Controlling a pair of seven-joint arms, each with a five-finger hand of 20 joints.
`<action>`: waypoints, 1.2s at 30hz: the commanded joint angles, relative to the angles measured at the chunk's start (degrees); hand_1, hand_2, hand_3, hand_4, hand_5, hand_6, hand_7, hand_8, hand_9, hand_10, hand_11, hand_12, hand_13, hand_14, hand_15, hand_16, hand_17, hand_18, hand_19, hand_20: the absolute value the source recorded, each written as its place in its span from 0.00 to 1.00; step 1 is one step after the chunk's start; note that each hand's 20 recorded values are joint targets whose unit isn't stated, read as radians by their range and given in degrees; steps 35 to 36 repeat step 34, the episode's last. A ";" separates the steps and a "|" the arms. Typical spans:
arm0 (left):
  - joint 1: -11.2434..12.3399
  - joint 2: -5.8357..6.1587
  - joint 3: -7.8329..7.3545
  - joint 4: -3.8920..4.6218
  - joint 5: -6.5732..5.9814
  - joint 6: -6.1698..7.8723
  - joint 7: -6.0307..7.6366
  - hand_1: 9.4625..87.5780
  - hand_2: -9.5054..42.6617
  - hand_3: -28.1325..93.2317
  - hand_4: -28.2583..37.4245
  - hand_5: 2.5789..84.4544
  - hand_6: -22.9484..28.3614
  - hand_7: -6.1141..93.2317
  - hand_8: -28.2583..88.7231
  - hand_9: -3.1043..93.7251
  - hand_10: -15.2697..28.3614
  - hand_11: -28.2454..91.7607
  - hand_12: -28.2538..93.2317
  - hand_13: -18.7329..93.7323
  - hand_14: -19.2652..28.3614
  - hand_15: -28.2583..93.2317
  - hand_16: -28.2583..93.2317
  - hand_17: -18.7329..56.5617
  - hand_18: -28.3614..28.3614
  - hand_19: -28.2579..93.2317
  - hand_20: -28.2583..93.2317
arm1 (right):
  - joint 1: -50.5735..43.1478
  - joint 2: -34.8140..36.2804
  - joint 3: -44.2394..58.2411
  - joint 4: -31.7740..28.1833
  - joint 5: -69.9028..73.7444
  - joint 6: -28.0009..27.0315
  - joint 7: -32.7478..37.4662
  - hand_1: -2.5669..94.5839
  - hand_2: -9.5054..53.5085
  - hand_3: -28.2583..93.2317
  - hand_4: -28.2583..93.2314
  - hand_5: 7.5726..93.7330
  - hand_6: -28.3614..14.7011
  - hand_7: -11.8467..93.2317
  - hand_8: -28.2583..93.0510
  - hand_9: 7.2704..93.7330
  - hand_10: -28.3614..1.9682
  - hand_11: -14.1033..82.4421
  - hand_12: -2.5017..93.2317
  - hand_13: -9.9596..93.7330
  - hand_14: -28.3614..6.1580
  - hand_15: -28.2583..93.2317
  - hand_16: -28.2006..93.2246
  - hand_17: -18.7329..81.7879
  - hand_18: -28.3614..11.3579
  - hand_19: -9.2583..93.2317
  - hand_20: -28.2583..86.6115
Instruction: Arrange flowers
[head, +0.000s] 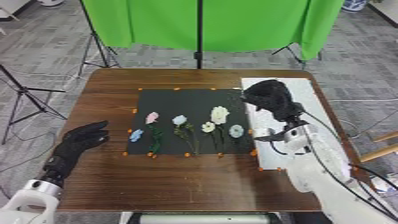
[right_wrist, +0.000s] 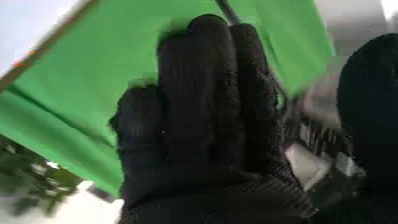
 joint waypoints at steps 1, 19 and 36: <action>-0.03 -0.26 0.55 -1.08 -0.83 1.86 2.83 0.36 0.00 0.76 0.29 0.50 0.55 0.18 0.19 0.48 0.65 0.39 0.33 0.50 0.77 0.39 0.22 0.35 0.73 0.30 0.38 | -15.29 -10.84 23.20 -4.48 48.14 -24.04 -4.50 0.24 0.11 0.79 0.11 0.62 0.59 0.24 0.18 0.62 0.34 0.30 0.26 0.63 0.31 0.51 0.45 0.44 0.21 0.61 0.63; -2.26 -3.81 2.39 -4.10 0.62 0.05 4.90 0.34 0.01 0.77 0.27 0.51 0.55 0.18 0.19 0.49 0.66 0.40 0.32 0.50 0.76 0.38 0.22 0.37 0.72 0.30 0.38 | -31.75 -23.06 26.63 -4.46 52.36 -20.55 -25.33 0.04 0.05 0.87 0.07 0.24 0.67 0.17 0.17 0.25 0.49 0.15 0.14 0.25 0.46 0.19 0.37 0.23 0.37 0.15 0.40; -2.65 -7.01 1.24 -4.97 2.61 -0.58 3.63 0.33 0.03 0.76 0.26 0.51 0.55 0.17 0.19 0.49 0.66 0.39 0.33 0.50 0.78 0.39 0.23 0.35 0.73 0.30 0.38 | -33.43 -24.58 25.84 -4.56 52.52 -22.68 -24.05 0.04 0.06 0.87 0.07 0.34 0.65 0.18 0.17 0.34 0.47 0.18 0.15 0.32 0.41 0.25 0.37 0.28 0.31 0.17 0.42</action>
